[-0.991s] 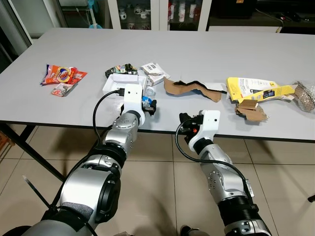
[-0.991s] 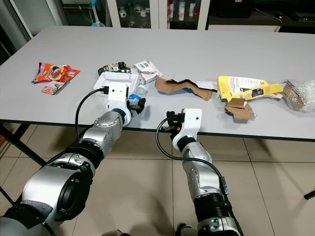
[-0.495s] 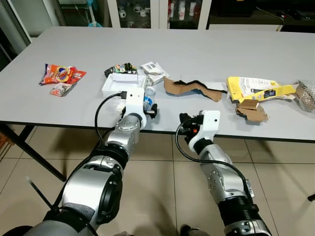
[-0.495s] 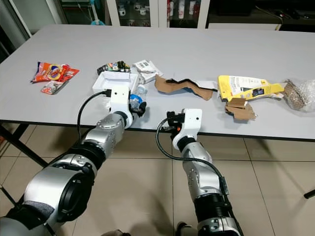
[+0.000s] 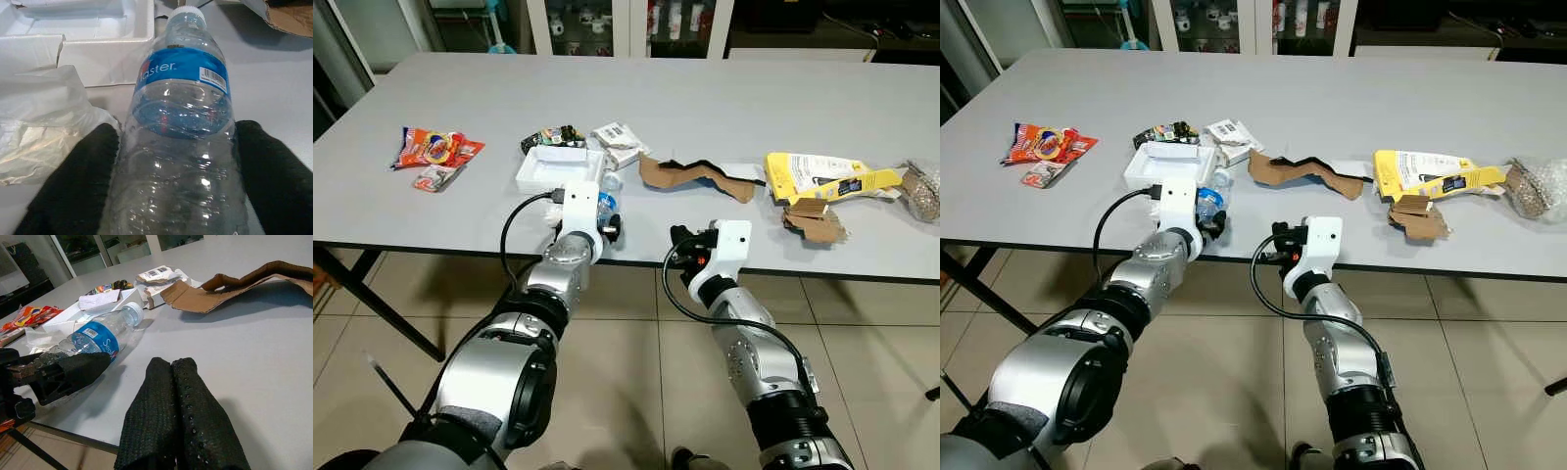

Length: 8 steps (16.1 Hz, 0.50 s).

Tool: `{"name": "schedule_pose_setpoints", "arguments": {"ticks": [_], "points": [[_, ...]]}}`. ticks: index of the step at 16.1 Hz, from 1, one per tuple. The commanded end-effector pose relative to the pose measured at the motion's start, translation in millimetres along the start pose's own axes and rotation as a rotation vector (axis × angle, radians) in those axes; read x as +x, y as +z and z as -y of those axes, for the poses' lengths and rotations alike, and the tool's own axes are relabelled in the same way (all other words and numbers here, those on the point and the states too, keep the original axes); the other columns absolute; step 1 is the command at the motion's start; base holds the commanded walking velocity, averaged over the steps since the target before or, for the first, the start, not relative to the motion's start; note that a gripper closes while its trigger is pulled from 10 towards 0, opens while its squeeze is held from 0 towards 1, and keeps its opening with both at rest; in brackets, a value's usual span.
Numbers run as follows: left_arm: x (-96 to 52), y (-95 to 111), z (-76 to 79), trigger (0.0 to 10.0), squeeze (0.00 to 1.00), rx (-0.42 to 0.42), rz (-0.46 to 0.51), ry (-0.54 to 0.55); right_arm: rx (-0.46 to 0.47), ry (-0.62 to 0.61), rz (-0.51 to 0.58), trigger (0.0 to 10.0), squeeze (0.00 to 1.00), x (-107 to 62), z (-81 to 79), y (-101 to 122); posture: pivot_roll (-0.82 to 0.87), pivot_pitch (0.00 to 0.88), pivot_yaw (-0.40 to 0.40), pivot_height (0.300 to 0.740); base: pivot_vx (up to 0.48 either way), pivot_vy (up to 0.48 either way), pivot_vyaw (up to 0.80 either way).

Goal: Picking trash to rubbish bin

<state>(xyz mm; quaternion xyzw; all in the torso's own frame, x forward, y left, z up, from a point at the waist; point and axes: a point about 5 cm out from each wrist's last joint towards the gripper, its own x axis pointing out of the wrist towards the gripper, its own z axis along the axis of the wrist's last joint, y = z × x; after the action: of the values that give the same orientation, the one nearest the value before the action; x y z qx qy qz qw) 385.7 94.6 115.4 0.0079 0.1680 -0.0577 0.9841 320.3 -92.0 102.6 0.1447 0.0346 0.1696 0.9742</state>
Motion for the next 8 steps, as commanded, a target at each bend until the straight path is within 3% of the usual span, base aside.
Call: {"name": "schedule_pose_setpoints", "arguments": {"ticks": [1, 8], "points": [[-0.6, -7.0, -0.6, 0.0, 0.0, 0.012, -0.026, 0.013, -0.004, -0.002, -0.001, 10.0, 0.0, -1.8, -0.1, 0.4, -0.04, 0.066, 0.055, 0.74, 0.0, 0.0, 0.0], [-0.8, -7.5, -0.3, 0.0, 0.0, 0.019, -0.02, 0.014, -0.005, 0.006, -0.002, 10.0, 0.0, -0.1, -1.7, 0.2, -0.04, 0.045, 0.056, 0.74, 0.0, 0.0, 0.0]]}}
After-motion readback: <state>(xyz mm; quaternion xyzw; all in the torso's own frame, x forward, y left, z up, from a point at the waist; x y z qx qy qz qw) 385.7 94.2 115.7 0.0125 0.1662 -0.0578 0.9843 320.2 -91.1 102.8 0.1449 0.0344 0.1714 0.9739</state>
